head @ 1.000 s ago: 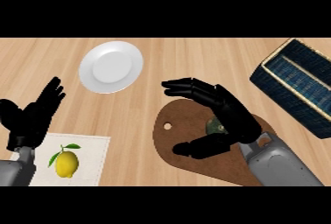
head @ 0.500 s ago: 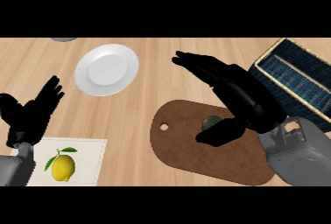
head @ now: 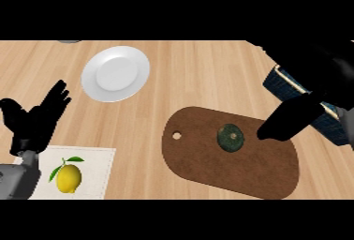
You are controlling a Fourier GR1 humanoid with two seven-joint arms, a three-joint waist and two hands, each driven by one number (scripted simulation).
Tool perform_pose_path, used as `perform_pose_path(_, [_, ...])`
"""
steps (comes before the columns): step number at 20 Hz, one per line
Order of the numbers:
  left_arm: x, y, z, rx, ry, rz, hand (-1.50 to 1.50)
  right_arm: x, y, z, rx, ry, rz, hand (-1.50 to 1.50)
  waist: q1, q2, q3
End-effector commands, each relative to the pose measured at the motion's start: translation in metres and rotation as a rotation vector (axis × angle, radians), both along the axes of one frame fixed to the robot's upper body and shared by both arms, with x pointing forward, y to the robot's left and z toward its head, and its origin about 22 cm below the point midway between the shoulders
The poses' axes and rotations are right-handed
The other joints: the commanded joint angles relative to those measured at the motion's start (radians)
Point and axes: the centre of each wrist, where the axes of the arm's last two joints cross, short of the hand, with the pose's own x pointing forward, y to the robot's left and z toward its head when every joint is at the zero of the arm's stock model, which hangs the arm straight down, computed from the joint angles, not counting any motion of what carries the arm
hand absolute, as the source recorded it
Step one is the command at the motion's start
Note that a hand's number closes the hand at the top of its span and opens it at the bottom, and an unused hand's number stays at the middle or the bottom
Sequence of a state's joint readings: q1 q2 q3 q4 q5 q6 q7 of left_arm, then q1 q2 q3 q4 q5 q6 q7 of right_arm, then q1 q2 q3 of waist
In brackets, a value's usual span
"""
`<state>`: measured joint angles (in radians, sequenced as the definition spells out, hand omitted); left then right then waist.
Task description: Pick the squash from the cutting board and place it in the basket
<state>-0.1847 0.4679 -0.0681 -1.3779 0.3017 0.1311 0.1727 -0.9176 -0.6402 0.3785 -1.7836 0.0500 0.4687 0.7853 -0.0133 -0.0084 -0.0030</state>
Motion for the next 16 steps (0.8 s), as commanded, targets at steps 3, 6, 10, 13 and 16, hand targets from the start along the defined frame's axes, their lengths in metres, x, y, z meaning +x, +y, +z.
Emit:
perform_pose_path(3, [0.002, 0.008, 0.005, 0.02, -0.008, -0.006, 0.0, -0.008, -0.035, 0.024, -0.061, 0.189, 0.034, -1.5, -0.003, 0.002, 0.002])
perform_pose_path(6, [-0.007, -0.011, -0.005, -0.003, -0.008, -0.02, 0.0, -0.007, -0.051, 0.03, 0.014, 0.212, 0.049, -1.5, 0.01, 0.004, 0.003])
perform_pose_path(10, [0.01, -0.015, 0.009, -0.002, -0.01, 0.006, 0.0, -0.02, -0.095, 0.018, 0.076, 0.235, 0.078, -1.5, 0.002, 0.006, 0.004])
perform_pose_path(13, [-0.003, 0.003, 0.001, -0.009, -0.002, 0.001, 0.0, -0.037, -0.106, 0.001, 0.16, 0.145, 0.049, -1.5, 0.003, 0.006, 0.004])
perform_pose_path(16, [-0.002, 0.006, -0.004, -0.003, -0.005, -0.005, 0.0, -0.047, -0.109, -0.034, 0.208, 0.166, 0.057, -1.5, 0.003, 0.007, 0.004])
